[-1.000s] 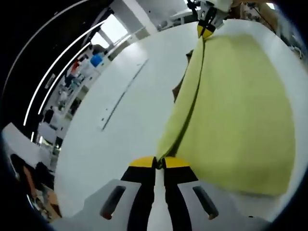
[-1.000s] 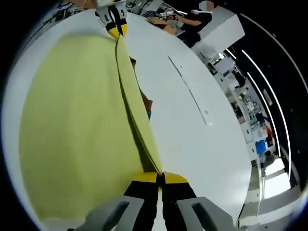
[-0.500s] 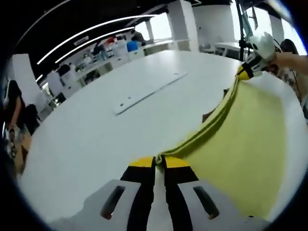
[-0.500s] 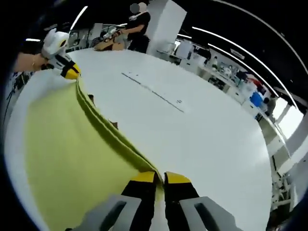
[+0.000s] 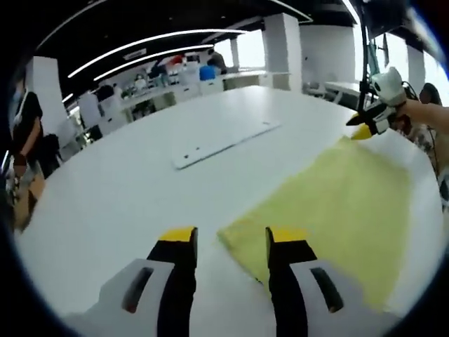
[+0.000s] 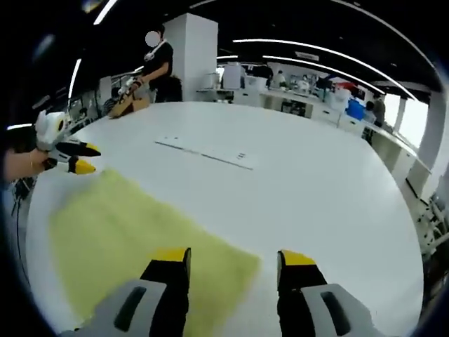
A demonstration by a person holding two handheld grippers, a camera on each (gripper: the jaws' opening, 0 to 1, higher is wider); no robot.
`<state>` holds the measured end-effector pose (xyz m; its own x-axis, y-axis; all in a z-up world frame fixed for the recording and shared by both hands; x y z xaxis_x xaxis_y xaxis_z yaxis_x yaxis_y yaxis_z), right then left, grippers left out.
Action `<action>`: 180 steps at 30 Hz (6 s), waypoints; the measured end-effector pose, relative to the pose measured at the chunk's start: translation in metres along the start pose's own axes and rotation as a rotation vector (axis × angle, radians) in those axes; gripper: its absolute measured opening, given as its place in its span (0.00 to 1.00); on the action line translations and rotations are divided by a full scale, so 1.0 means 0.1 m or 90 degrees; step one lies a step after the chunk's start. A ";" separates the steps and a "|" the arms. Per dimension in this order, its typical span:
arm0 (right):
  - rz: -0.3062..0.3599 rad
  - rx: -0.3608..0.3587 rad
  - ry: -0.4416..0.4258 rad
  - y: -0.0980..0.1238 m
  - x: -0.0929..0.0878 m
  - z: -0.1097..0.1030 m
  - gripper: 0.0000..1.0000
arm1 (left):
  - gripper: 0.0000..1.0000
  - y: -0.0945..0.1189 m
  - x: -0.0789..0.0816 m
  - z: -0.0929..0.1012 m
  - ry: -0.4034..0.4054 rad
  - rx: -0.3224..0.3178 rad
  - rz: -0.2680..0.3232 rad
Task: Fold the garment on the visible template until the final outline fits inside the template.
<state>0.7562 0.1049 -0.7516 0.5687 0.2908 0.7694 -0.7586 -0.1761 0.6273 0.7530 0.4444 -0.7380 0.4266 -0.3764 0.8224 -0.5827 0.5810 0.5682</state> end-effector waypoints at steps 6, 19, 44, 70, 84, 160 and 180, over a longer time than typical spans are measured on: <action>-0.016 0.077 -0.086 0.17 -0.05 -0.23 0.70 | 0.57 0.12 -0.02 0.16 0.054 -0.036 0.029; -0.040 0.125 -0.100 0.66 -0.30 -0.41 0.79 | 0.66 0.44 -0.16 0.52 0.066 -0.075 0.038; -0.071 0.117 -0.125 1.24 -0.89 -0.55 0.53 | 0.46 0.82 -0.58 0.98 0.096 -0.107 0.024; -0.114 0.098 -0.186 1.32 -1.26 -0.53 0.09 | 0.06 0.82 -0.97 1.17 0.202 -0.133 -0.017; -0.103 0.082 -0.196 1.35 -1.31 -0.51 0.00 | 0.02 0.89 -1.07 1.21 0.230 -0.119 -0.040; -0.009 0.110 -0.075 1.86 -1.04 -0.77 0.70 | 0.59 1.26 -0.82 1.58 0.146 -0.094 0.035; 0.111 0.138 -0.050 2.40 -0.70 -0.96 0.99 | 0.99 1.64 -0.48 1.79 0.075 -0.086 0.104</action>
<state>0.5036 0.1331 -0.6660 0.4646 0.1661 0.8698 -0.7667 -0.4161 0.4889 0.5131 0.4291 -0.6792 0.4165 -0.1883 0.8894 -0.5555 0.7218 0.4129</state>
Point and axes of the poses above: the point that each gripper's makers call its tool centre point, and the gripper's own axes: y roughly backward along the fingers, z roughly to its right, x roughly out of its top, the point moved 1 cm from there along y, roughly backward along the fingers, and after that the axes turned 11 degrees about -x, right-handed, at the moved point
